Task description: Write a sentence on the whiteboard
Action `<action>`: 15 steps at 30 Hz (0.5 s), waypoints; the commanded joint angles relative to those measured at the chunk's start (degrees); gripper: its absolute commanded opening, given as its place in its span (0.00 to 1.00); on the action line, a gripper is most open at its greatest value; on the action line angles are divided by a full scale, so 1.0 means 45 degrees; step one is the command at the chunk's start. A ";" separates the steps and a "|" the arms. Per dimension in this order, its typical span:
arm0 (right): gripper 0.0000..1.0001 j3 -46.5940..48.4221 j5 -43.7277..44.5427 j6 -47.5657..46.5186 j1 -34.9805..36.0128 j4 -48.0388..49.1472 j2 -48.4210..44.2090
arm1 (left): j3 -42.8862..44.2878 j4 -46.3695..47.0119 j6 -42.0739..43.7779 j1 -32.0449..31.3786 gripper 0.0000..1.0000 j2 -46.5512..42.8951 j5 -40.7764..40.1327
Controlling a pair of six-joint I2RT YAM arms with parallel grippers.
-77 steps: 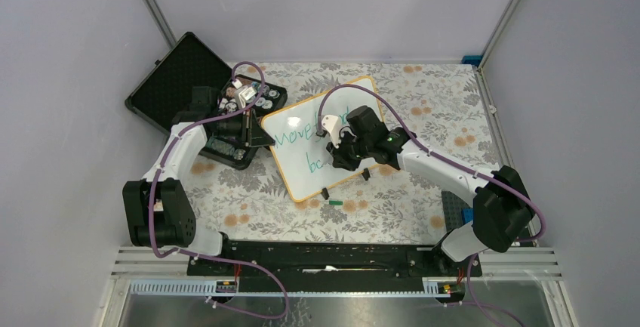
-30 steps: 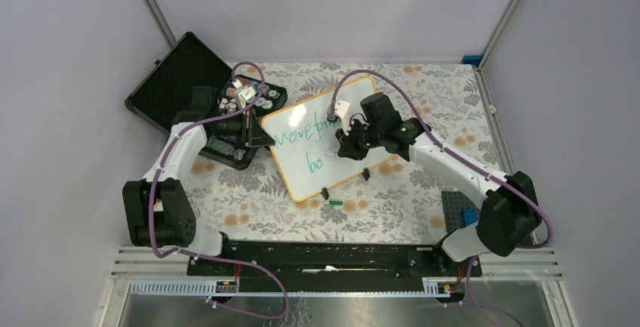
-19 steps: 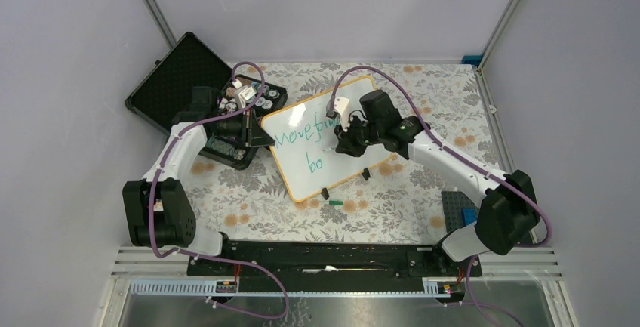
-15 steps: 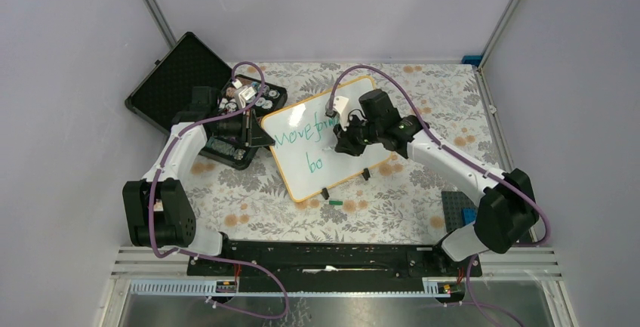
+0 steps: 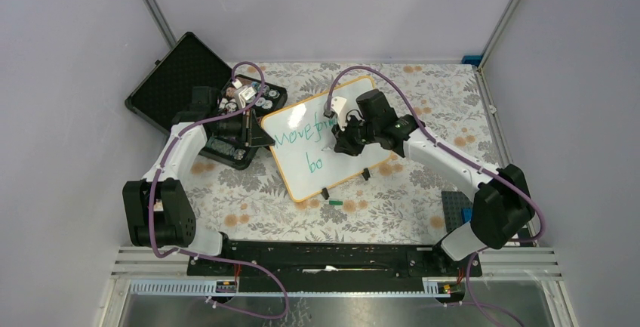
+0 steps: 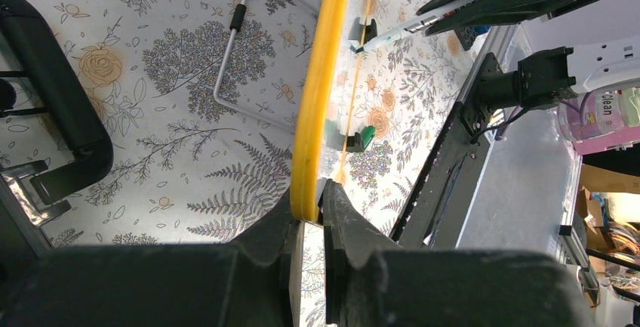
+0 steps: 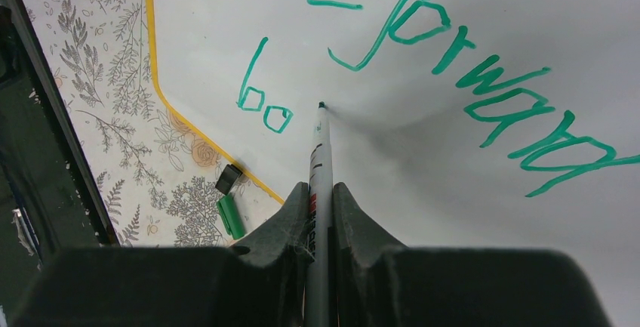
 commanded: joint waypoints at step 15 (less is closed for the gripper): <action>0.00 -0.1170 0.0130 -0.0273 0.0213 0.0189 -0.0297 | -0.0094 0.0738 0.1013 -0.0049 0.00 -0.0173 -0.1207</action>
